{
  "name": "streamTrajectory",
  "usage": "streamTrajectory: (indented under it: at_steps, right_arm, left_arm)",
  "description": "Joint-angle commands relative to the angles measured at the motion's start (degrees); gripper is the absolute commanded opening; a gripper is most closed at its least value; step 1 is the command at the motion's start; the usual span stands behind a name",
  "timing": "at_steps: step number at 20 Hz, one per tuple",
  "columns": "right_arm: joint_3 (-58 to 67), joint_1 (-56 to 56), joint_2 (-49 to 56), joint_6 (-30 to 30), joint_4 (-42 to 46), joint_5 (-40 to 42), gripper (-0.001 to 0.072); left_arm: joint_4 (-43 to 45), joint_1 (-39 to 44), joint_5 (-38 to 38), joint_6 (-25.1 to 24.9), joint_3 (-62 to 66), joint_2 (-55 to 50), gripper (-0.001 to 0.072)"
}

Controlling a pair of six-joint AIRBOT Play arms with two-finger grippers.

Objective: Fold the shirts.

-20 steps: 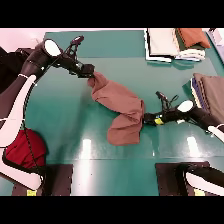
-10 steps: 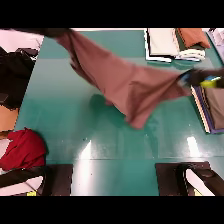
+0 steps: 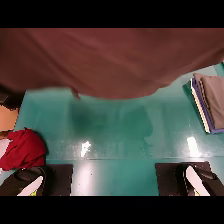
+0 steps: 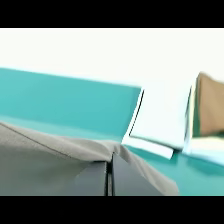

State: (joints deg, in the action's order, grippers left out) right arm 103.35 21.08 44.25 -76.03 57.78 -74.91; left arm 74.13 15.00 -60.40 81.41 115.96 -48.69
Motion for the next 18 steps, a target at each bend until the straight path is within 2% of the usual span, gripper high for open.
streamTrajectory:
  at_steps: [1,3,6,11,13,15,16,17,18]
  right_arm:
    - [10.1,0.7,5.6,-0.2,-0.1,-2.4,0.0019]
    - [14.1,0.6,10.9,-1.1,-1.2,-4.1,0.0019]
    - [12.2,-4.3,18.6,-1.2,-1.0,-4.5,0.0019]
    - [0.8,-16.9,33.9,-2.3,13.1,-2.4,0.0019]
    - [-1.1,-19.5,40.5,-2.3,13.9,0.4,0.0019]
    - [-0.3,-20.8,45.8,-2.3,13.9,2.9,0.0021]
    - [1.2,-20.8,48.2,-2.4,13.7,3.2,0.0060]
    - [3.8,-20.8,50.4,-2.4,13.7,2.3,0.0324]
    - [6.0,-20.5,51.8,-2.5,13.7,0.9,0.0396]
  left_arm:
    - [4.3,0.0,-0.8,-0.9,-3.5,-0.5,0.0021]
    - [8.7,0.0,-1.9,-0.3,-7.8,-3.6,0.0022]
    - [9.4,0.0,-2.1,2.4,-15.0,-11.0,0.0022]
    - [9.4,-0.6,0.4,5.7,-22.1,-29.0,0.0022]
    - [8.2,-2.8,2.9,9.1,-22.1,-35.5,0.0022]
    - [4.5,-6.3,3.5,10.1,-22.1,-39.5,0.0033]
    - [1.7,-8.0,3.1,10.1,-22.0,-40.4,0.0323]
    - [-0.5,-9.4,2.2,10.1,-22.1,-40.6,0.0572]
    - [-2.0,-10.8,0.7,10.0,-22.0,-40.4,0.0581]
